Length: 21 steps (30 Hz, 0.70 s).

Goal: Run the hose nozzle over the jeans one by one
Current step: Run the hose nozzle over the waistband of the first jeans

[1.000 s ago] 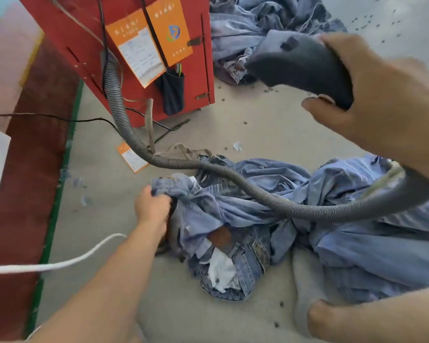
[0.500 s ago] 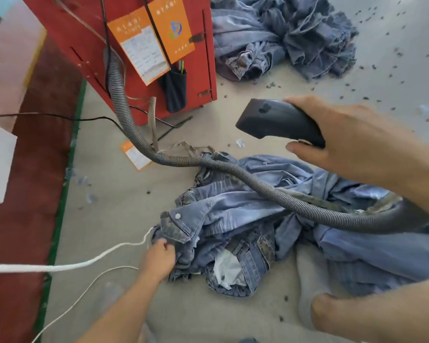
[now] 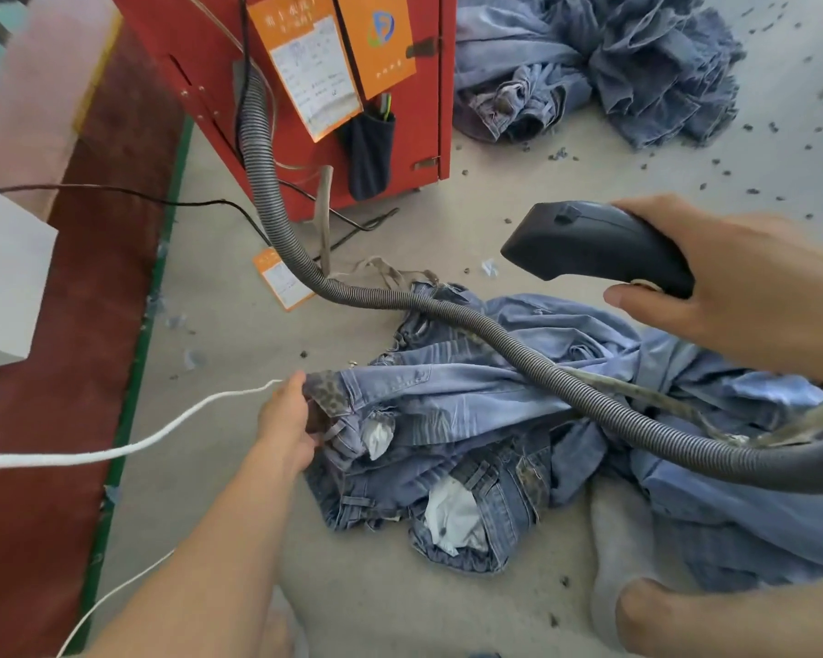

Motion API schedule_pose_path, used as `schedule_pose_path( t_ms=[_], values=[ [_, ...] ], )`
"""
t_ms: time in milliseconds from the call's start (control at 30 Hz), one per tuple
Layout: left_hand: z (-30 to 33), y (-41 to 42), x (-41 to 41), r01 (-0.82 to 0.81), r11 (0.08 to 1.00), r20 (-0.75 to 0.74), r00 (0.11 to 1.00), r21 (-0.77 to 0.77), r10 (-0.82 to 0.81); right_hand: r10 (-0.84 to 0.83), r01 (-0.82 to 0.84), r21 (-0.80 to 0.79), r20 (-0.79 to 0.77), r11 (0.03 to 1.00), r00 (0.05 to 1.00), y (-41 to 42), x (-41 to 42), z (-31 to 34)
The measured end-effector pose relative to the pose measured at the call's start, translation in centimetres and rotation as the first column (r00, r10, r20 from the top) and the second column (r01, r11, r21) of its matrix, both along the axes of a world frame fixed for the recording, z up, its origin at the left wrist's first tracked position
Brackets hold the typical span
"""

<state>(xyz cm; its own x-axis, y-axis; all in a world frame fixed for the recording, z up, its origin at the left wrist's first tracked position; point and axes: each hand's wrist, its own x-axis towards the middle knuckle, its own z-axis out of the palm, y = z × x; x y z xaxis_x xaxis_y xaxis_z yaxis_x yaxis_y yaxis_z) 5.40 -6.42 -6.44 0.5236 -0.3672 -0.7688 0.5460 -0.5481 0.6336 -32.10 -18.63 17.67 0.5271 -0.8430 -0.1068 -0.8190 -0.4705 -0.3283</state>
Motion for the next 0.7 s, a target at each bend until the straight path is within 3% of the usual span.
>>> schedule_pose_path(
  t_ms=[133, 300, 333, 367, 433, 533, 633, 700],
  values=[
    [2.6, -1.1, 0.5, 0.100, 0.993, 0.071, 0.993, -0.067, -0.095, 0.009, -0.009, 0.014, -0.012, 1.000, 1.000, 0.0, 0.0, -0.3],
    [3.4, -2.4, 0.3, 0.050, 0.929, -0.073, 0.994, -0.366, -0.082, 0.030, -0.030, 0.025, -0.018, 0.999, 0.999, 1.1, 0.9, -1.2],
    [3.2, -2.6, 0.5, 0.097, 0.922, -0.040, 0.992, -0.375, -0.121, 0.030, -0.029, 0.038, -0.022, 0.999, 0.999, 1.3, 1.2, -1.5],
    [2.9, -2.4, 0.5, 0.197, 0.931, 0.053, 0.980, -0.307, -0.190, 0.030, -0.028, 0.058, -0.034, 0.998, 0.999, 1.5, 1.4, -1.7],
    [1.8, -1.6, 0.0, 0.412, 0.911, 0.268, 0.878, 0.000, -0.397, 0.050, -0.043, 0.091, -0.076, 0.995, 0.996, 1.9, 1.8, -2.1],
    [-0.5, 0.6, -1.8, 0.593, 0.742, 0.334, 0.662, 0.313, -0.670, 0.080, -0.069, 0.095, -0.123, 0.993, 0.989, 2.2, 2.3, -2.6],
    [-2.5, 1.6, -3.2, 0.587, 0.593, 0.380, 0.456, 0.550, -0.805, 0.064, -0.053, 0.085, -0.129, 0.995, 0.990, 2.2, 2.3, -3.4],
    [-3.1, 1.6, -3.7, 0.547, 0.619, 0.511, 0.359, 0.563, -0.781, 0.051, -0.043, 0.059, -0.128, 0.997, 0.991, 2.2, 2.3, -4.0]
  ],
)
